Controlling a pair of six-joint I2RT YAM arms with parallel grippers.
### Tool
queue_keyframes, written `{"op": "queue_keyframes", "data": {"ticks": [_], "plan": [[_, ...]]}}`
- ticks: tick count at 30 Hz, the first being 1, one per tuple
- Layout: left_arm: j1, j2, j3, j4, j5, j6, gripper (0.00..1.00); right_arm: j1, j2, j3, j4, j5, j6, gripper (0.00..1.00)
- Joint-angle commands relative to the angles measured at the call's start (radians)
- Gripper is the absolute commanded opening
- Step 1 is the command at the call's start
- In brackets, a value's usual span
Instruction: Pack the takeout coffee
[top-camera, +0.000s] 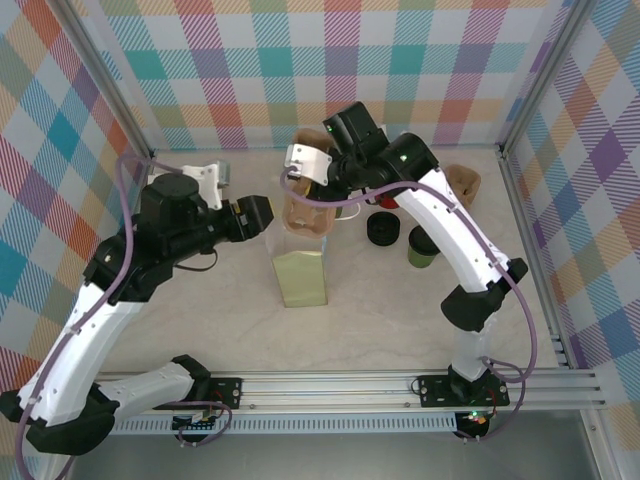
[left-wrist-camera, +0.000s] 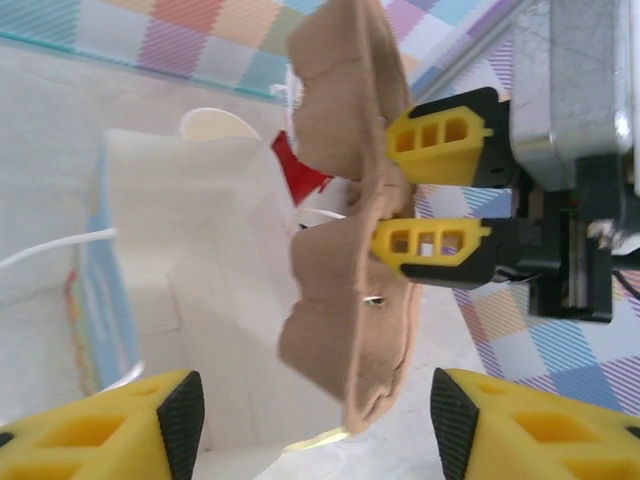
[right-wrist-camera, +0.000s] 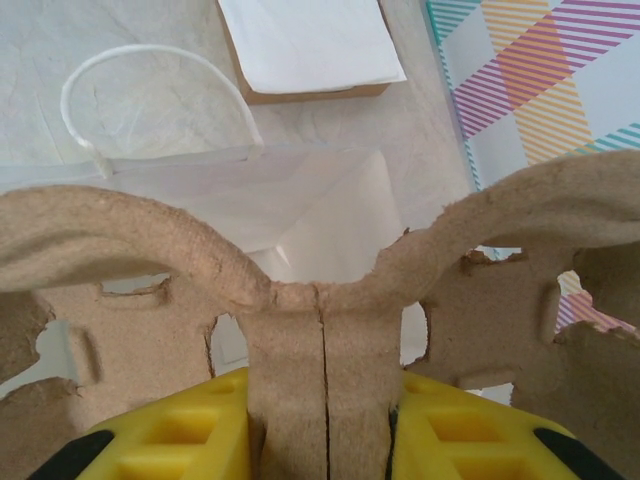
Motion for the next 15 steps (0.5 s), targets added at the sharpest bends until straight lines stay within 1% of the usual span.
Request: {"op": "queue_keyframes", "data": {"ticks": [1, 4, 9, 11, 15], "plan": [[0.041, -0.017, 0.013, -0.119, -0.055, 0.008, 0.67, -0.009, -0.037, 0.024, 0.041, -0.124, 0.053, 0.33], [0.124, -0.037, -0.035, -0.1, 0.055, -0.017, 0.68, -0.011, -0.036, 0.019, 0.053, -0.207, 0.084, 0.33], [0.271, -0.044, -0.146, -0.006, 0.262, -0.052, 0.68, -0.015, -0.034, -0.033, 0.081, -0.351, 0.113, 0.31], [0.296, -0.031, -0.18, 0.034, 0.318, -0.052, 0.67, -0.017, -0.035, -0.068, 0.104, -0.399, 0.117, 0.31], [0.302, 0.005, -0.205, 0.068, 0.354, -0.04, 0.66, -0.03, -0.026, -0.106, 0.124, -0.496, 0.13, 0.3]]}}
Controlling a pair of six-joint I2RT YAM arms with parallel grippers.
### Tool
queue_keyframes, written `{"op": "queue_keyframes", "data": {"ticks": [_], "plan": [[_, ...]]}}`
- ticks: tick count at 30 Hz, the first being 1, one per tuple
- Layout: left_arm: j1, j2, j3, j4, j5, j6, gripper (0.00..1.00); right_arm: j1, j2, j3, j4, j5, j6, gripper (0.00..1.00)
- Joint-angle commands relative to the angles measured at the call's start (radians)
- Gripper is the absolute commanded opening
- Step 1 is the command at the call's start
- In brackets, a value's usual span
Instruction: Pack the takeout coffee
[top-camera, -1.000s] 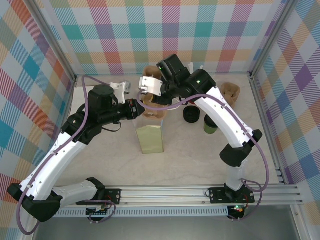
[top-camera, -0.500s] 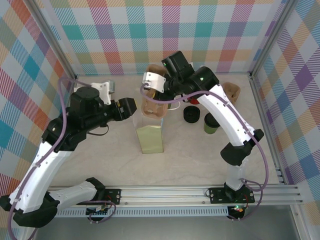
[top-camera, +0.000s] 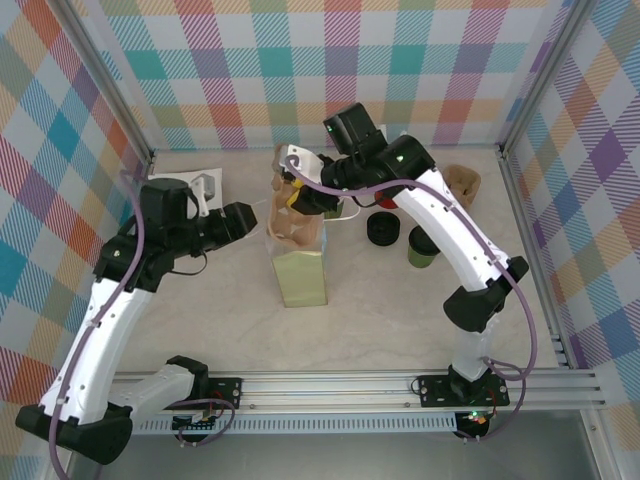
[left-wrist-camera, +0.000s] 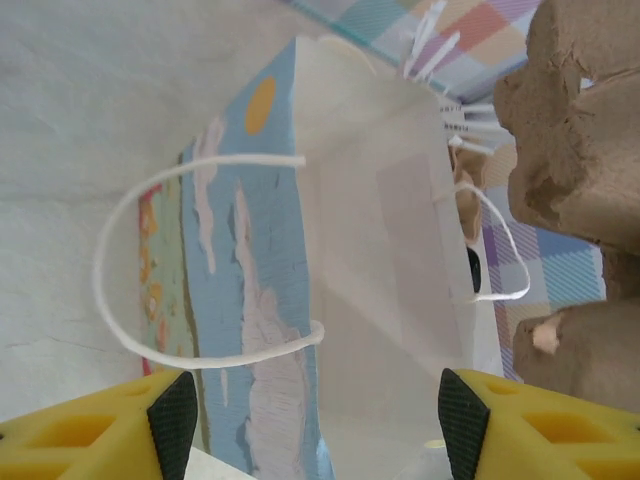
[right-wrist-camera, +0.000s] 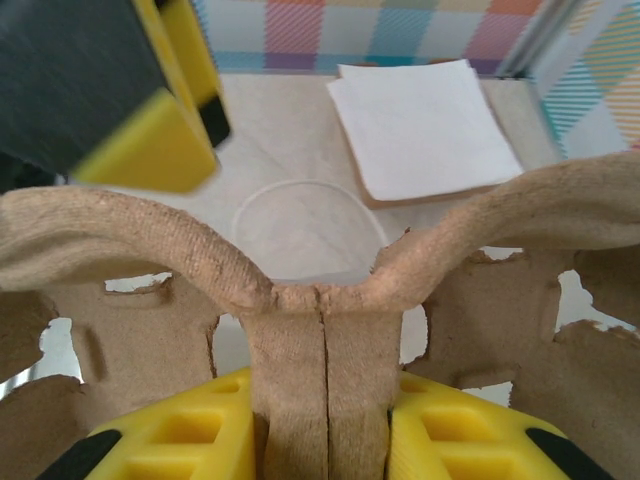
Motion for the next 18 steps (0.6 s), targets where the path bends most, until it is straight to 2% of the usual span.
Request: {"op": "queue_keyframes", "data": {"ticks": [1, 6, 15, 18], "plan": [[0.012, 0.017, -0.018, 0.077, 0.095, -0.003, 0.66, -0.018, -0.005, -0.018, 0.036, -0.163, 0.034, 0.3], [0.013, 0.063, -0.04, 0.088, 0.099, 0.007, 0.66, -0.042, 0.028, -0.017, 0.011, -0.239, 0.06, 0.29], [0.012, 0.097, -0.099, 0.087, 0.07, 0.02, 0.58, -0.069, 0.095, 0.002, -0.038, -0.267, 0.093, 0.3], [0.013, 0.096, -0.113, 0.085, 0.071, 0.024, 0.53, -0.07, 0.128, 0.034, -0.071, -0.277, 0.095, 0.3]]}}
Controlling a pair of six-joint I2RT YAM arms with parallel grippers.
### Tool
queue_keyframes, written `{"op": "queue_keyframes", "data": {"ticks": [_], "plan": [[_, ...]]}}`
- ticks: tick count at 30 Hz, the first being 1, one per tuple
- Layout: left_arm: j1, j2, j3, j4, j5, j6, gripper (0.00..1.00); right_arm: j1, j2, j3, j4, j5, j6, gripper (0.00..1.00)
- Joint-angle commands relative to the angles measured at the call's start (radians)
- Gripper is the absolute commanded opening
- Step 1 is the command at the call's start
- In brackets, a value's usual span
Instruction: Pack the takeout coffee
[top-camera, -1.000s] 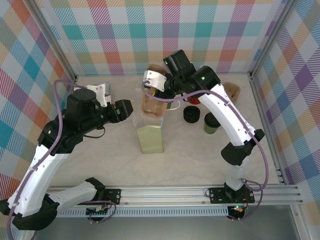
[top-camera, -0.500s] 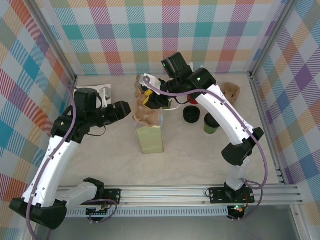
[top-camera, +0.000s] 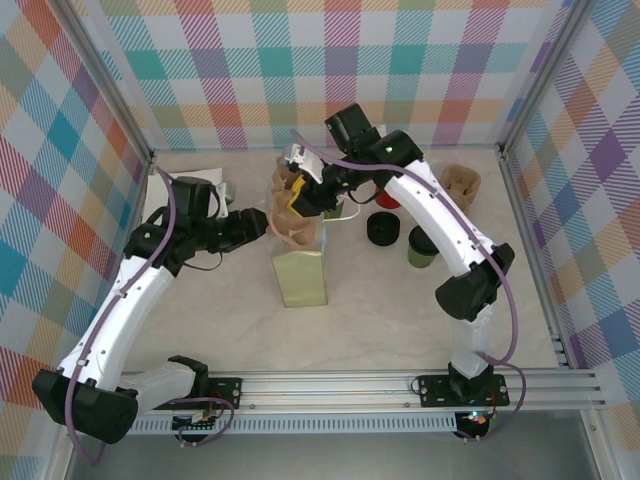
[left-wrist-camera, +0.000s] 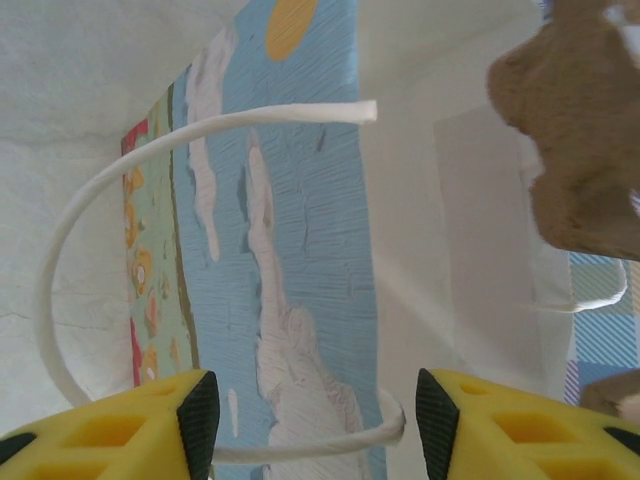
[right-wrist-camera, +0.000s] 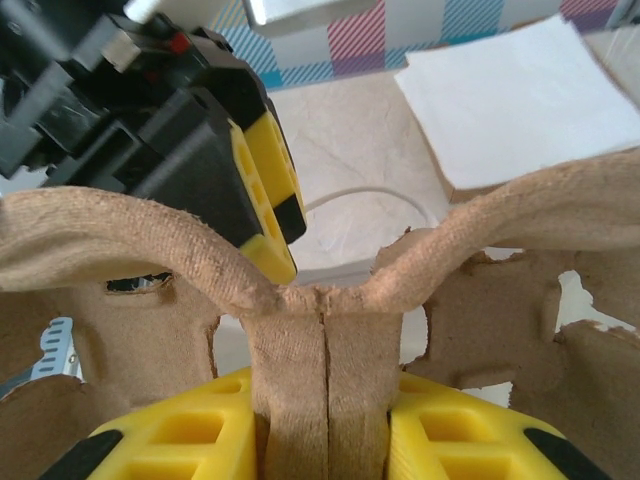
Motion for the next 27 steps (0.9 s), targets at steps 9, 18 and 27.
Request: {"op": "queue_keyframes", "data": {"ticks": [9, 18, 27], "plan": [[0.012, -0.023, -0.058, 0.005, 0.026, 0.025, 0.49, -0.006, 0.092, 0.124, -0.129, 0.043, 0.027, 0.3], [0.012, -0.062, -0.093, -0.003, 0.071, 0.03, 0.49, -0.013, 0.113, 0.151, -0.118, 0.173, 0.068, 0.3], [0.013, -0.072, -0.098, -0.007, 0.132, 0.05, 0.48, -0.011, 0.127, 0.154, -0.11, 0.27, 0.059, 0.3]]}}
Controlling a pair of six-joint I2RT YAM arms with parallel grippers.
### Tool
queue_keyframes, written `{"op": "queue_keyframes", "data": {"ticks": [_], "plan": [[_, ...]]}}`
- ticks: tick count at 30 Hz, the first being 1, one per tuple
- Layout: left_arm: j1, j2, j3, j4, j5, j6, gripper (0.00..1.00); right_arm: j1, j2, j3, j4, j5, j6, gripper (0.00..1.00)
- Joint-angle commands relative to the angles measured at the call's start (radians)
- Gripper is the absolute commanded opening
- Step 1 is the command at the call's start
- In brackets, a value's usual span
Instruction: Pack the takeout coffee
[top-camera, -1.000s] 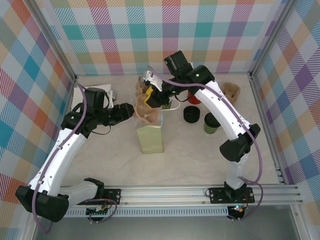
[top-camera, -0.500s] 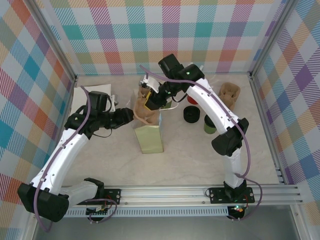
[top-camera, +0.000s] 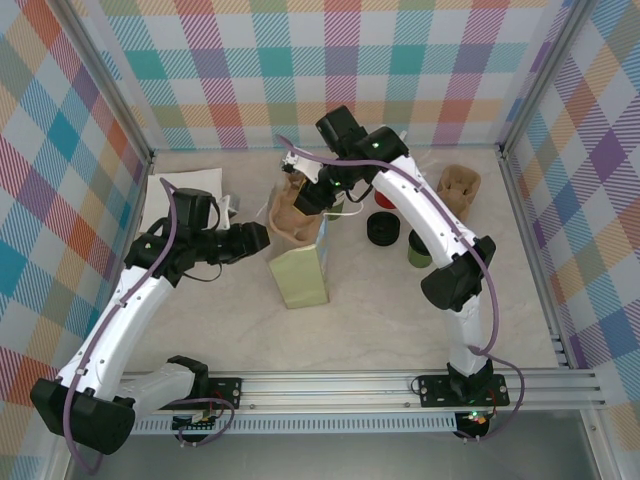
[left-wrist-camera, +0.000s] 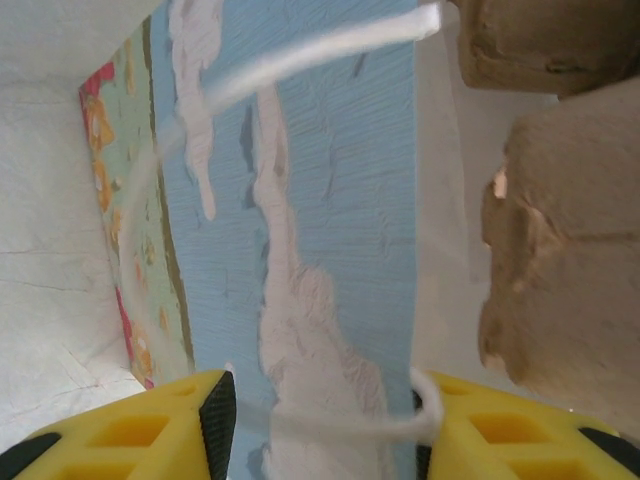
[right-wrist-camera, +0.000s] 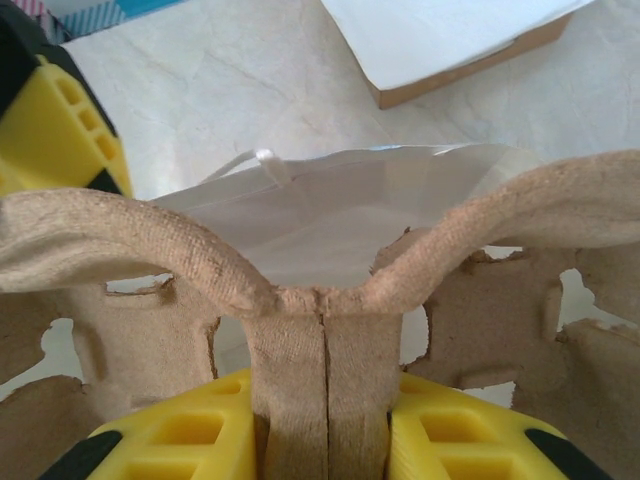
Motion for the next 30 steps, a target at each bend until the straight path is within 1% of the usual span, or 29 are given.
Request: {"op": "queue_keyframes", "data": {"ticks": [1, 8, 12, 19, 24, 30], "plan": [[0.012, -0.016, -0.011, -0.019, 0.043, 0.029, 0.47, -0.004, 0.018, 0.025, -0.007, 0.053, 0.009, 0.3], [0.012, -0.019, -0.03, -0.028, 0.078, 0.047, 0.45, -0.004, 0.022, 0.023, -0.001, 0.117, 0.016, 0.29], [0.012, -0.023, -0.026, -0.037, 0.037, 0.041, 0.43, -0.001, 0.015, 0.013, -0.006, 0.157, -0.013, 0.29], [0.012, -0.018, -0.014, -0.032, 0.05, 0.043, 0.43, 0.013, -0.024, -0.039, -0.003, 0.184, -0.059, 0.28], [0.012, -0.009, 0.0, -0.029, 0.014, 0.033, 0.43, 0.032, -0.046, -0.083, -0.01, 0.222, -0.103, 0.29], [0.012, 0.02, 0.027, -0.015, 0.0, 0.024, 0.41, 0.067, -0.036, -0.085, -0.053, 0.28, -0.144, 0.29]]}}
